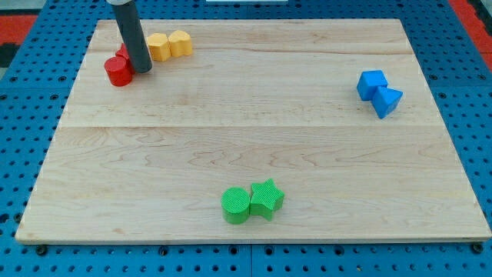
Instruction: Move the hexagon vertical above the green circle
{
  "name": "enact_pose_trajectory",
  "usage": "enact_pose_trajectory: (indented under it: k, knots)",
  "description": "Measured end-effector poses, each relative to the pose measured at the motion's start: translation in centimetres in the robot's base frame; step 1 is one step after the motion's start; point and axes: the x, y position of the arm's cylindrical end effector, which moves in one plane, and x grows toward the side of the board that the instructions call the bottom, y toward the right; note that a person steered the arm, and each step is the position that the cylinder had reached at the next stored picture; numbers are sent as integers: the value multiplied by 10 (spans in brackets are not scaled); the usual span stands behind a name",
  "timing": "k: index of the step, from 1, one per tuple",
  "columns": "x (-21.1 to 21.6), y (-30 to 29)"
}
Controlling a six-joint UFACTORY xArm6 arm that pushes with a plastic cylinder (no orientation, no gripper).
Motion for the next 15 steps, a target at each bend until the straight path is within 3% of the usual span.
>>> enact_pose_trajectory:
  k: [2, 4, 5, 7, 9, 11, 12, 14, 15]
  knots:
    - [-38, -10]
    - [-38, 18]
    - [-37, 76]
    - [-32, 80]
    - [-35, 29]
    - [-73, -4]
    - [-81, 12]
    - [-80, -35]
    - [-110, -36]
